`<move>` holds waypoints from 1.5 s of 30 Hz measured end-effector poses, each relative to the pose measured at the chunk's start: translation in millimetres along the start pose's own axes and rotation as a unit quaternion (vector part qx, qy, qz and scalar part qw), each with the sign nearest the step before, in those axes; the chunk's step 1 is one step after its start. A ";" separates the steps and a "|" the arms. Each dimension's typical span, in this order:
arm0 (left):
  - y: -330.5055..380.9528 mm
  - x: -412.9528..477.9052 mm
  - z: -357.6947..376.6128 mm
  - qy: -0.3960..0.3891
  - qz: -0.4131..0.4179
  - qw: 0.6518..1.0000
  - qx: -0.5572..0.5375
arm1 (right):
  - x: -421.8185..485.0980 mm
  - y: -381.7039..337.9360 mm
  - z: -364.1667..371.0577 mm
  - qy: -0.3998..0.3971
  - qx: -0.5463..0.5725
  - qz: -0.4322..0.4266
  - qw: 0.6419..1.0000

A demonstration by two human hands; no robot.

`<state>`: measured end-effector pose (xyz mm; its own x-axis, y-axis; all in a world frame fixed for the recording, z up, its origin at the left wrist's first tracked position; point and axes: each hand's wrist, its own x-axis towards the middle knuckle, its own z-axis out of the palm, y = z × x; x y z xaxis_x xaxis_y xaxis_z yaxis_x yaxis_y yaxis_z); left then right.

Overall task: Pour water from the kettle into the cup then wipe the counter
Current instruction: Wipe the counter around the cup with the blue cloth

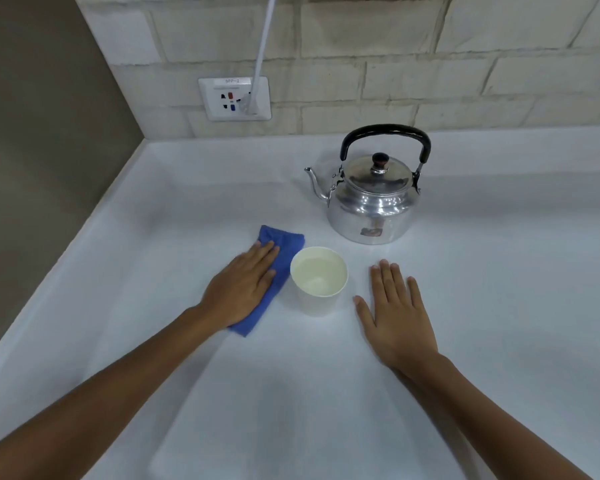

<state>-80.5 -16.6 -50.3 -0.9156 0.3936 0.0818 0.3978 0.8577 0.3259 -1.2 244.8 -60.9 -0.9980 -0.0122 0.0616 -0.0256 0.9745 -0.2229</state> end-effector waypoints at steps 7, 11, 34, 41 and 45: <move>36.3 39.3 3.3 0.002 -0.112 0.989 0.092 | 2.2 1.8 -0.9 -0.006 -0.013 -0.004 1.000; 47.7 -36.1 18.2 0.025 -0.065 0.994 0.080 | 2.8 3.2 -0.1 -0.001 -0.026 -0.004 1.000; 74.9 -133.6 8.8 0.063 -0.205 0.974 0.077 | 1.1 0.2 -1.1 -0.012 -0.034 -0.007 0.999; 118.6 -159.6 22.2 0.065 -0.097 0.991 0.064 | 2.6 5.2 0.9 -0.006 -0.037 -0.015 0.999; 95.5 -167.6 13.0 0.075 -0.155 0.983 0.066 | 2.6 3.8 0.4 -0.011 -0.026 -0.012 1.000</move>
<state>111.7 3.6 -45.1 -0.9884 0.0611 0.1390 0.0926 0.9681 0.2329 -3.9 248.4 -62.0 -0.9982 -0.0407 0.0451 -0.0479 0.9840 -0.1716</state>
